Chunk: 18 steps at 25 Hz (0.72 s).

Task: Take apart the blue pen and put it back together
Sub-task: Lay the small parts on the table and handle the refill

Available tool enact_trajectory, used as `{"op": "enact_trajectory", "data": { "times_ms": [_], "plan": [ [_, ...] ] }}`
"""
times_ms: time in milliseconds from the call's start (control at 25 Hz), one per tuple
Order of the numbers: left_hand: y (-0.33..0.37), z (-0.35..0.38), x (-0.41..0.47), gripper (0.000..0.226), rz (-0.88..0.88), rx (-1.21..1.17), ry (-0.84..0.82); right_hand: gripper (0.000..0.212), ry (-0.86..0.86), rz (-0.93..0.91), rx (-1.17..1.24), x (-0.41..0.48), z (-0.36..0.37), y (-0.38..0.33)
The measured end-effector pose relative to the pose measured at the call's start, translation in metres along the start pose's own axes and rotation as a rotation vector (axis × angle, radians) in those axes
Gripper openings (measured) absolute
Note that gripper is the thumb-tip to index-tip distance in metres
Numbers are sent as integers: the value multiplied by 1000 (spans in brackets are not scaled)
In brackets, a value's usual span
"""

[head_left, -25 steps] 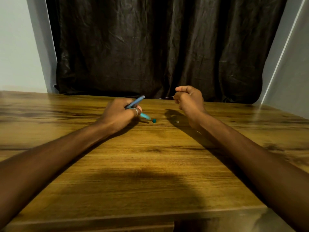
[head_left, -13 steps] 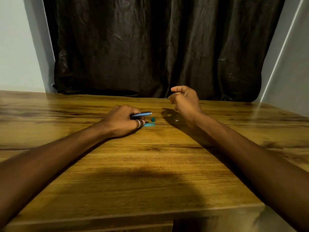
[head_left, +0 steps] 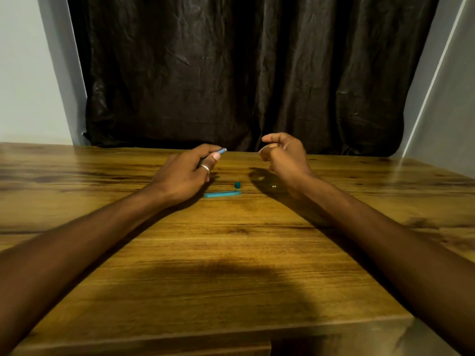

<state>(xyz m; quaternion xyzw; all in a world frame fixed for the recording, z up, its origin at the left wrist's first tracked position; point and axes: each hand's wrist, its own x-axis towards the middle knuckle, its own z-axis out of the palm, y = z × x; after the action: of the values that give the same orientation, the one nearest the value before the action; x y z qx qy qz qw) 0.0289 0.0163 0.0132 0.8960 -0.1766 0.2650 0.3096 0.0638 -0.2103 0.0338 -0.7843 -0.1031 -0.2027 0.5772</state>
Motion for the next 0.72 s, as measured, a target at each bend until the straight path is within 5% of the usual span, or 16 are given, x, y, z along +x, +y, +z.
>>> {"op": "enact_trajectory", "data": {
  "times_ms": [720],
  "plan": [
    [-1, 0, 0, 34, 42, -83, -137, 36, -71, -123, 24, -9, 5, -13]
  ]
}}
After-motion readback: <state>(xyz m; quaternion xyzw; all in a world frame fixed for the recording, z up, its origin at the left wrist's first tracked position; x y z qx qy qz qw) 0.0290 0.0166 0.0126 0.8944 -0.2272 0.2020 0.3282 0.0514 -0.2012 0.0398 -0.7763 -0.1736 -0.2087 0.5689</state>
